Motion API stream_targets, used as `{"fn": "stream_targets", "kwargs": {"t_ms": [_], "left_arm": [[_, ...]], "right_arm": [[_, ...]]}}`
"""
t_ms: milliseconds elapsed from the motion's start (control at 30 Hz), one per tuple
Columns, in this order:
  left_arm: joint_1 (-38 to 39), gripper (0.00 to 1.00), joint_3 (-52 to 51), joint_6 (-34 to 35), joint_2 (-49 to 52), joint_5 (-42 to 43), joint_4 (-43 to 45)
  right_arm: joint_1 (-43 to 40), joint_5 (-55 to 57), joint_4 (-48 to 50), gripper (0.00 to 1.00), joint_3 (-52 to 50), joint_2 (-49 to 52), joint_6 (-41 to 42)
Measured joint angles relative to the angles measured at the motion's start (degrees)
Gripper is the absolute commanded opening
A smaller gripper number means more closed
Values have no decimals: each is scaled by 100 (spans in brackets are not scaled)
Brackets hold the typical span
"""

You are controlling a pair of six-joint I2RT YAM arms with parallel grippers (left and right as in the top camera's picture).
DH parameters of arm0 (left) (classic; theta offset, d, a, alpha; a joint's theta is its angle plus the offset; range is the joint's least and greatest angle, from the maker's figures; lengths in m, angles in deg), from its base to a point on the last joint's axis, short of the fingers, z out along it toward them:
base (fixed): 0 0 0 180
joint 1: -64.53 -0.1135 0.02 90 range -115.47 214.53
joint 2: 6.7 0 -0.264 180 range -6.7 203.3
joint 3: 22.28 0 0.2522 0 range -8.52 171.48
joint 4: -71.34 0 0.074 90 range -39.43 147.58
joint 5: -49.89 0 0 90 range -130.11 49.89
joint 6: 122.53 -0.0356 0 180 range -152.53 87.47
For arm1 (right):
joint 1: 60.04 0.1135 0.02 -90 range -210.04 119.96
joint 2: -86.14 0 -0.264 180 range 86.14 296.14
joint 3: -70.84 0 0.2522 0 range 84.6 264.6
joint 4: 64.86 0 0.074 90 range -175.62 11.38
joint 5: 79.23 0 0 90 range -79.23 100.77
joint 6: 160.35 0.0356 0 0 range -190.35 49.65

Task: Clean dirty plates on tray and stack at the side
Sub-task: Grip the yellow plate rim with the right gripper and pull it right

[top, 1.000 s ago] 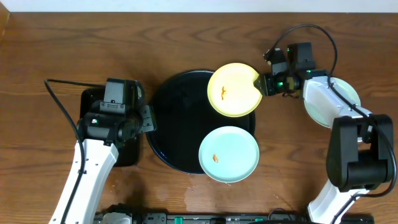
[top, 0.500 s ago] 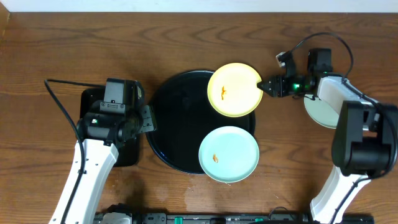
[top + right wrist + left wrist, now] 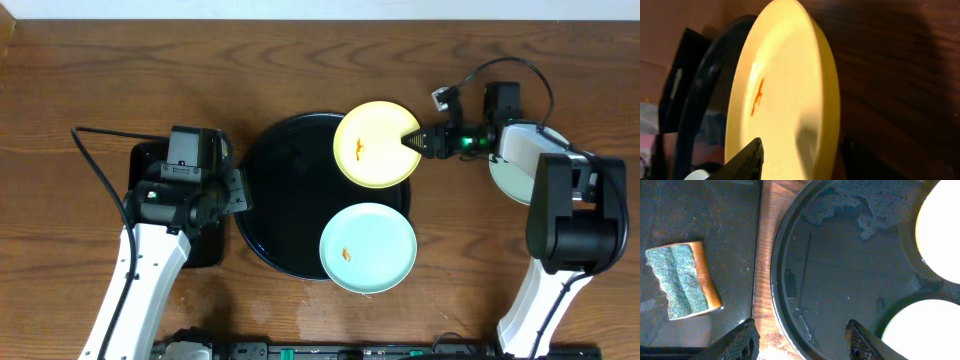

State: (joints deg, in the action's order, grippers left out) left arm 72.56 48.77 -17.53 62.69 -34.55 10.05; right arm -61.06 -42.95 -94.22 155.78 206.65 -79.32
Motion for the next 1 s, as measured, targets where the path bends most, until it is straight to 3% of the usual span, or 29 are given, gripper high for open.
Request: {"fn": "stream_targets", "kwargs": {"t_ms": [100, 300, 767, 1000], "left_arm": [[0, 58, 0, 0, 0, 0, 2], [0, 58, 0, 2, 0, 0, -2], [0, 59, 0, 0, 0, 2, 0], [0, 59, 0, 2, 0, 94, 17]], "right_arm": [[122, 103, 162, 37, 0, 2, 74], [227, 251, 299, 1, 0, 2, 382], [227, 503, 238, 1, 0, 4, 695], [249, 1296, -42, 1, 0, -79, 1126]]}}
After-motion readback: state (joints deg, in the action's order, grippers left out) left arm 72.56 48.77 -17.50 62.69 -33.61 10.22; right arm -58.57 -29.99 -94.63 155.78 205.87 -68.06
